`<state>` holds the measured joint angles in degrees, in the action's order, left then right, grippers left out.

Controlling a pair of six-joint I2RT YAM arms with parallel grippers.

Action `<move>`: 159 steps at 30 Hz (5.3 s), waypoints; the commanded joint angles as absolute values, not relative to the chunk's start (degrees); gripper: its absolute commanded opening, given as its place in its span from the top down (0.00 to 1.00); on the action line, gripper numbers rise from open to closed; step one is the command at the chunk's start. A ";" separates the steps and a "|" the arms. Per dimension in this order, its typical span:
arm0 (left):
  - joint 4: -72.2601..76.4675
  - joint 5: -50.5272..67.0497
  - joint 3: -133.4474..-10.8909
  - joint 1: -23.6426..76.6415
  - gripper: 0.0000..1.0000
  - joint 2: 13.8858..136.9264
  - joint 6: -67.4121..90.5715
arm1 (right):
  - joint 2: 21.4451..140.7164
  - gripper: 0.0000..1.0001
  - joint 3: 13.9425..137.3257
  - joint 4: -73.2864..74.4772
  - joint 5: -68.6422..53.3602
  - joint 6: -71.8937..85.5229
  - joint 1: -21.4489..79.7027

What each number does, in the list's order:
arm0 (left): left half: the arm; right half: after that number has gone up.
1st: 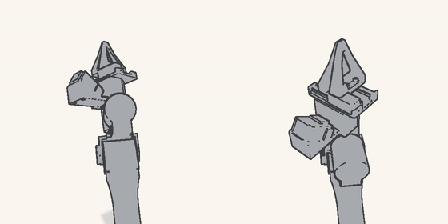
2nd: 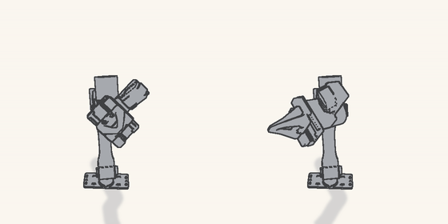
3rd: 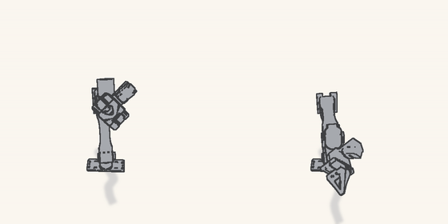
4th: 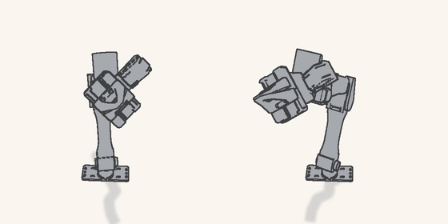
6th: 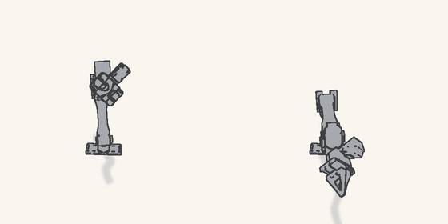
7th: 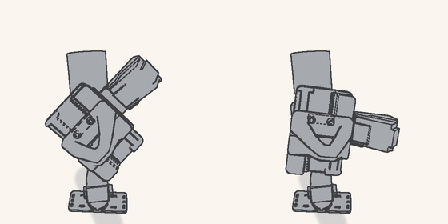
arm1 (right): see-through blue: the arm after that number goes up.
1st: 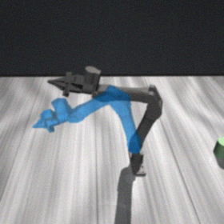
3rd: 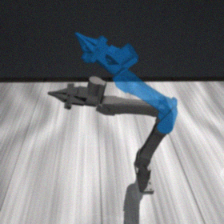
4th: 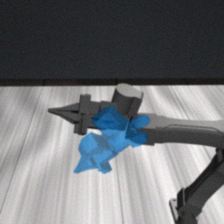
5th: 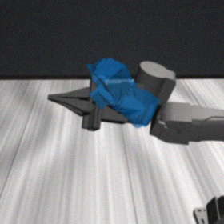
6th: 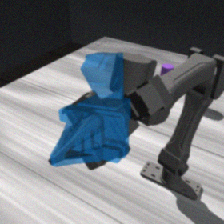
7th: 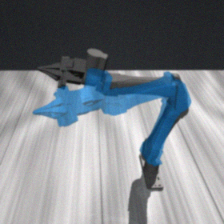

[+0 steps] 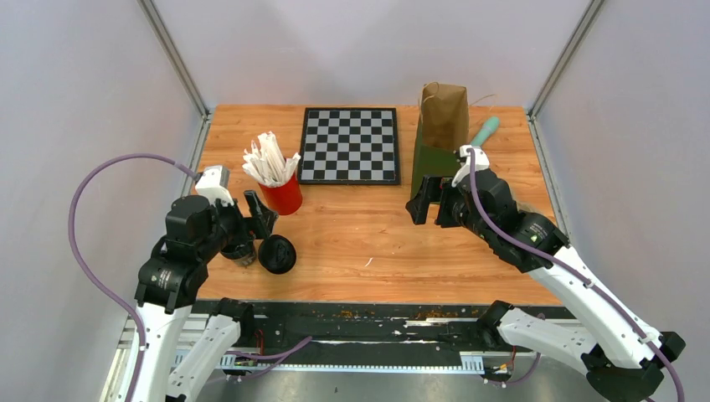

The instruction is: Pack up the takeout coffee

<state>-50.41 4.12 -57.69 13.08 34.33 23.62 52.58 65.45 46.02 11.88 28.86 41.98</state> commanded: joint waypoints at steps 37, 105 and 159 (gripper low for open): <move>-59.78 -42.37 -57.31 5.64 0.39 42.75 35.28 | 44.23 0.02 57.43 39.46 6.39 21.85 42.33; -49.13 -34.46 -40.81 1.92 0.73 42.72 42.80 | 38.43 0.05 58.97 48.54 10.51 23.05 42.34; -49.51 -31.91 -42.98 1.87 1.00 36.71 41.09 | 39.59 0.06 58.02 49.67 10.99 22.95 42.35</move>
<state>-50.28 -31.73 -40.91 2.42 37.80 40.45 39.20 56.80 50.39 10.26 22.46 41.98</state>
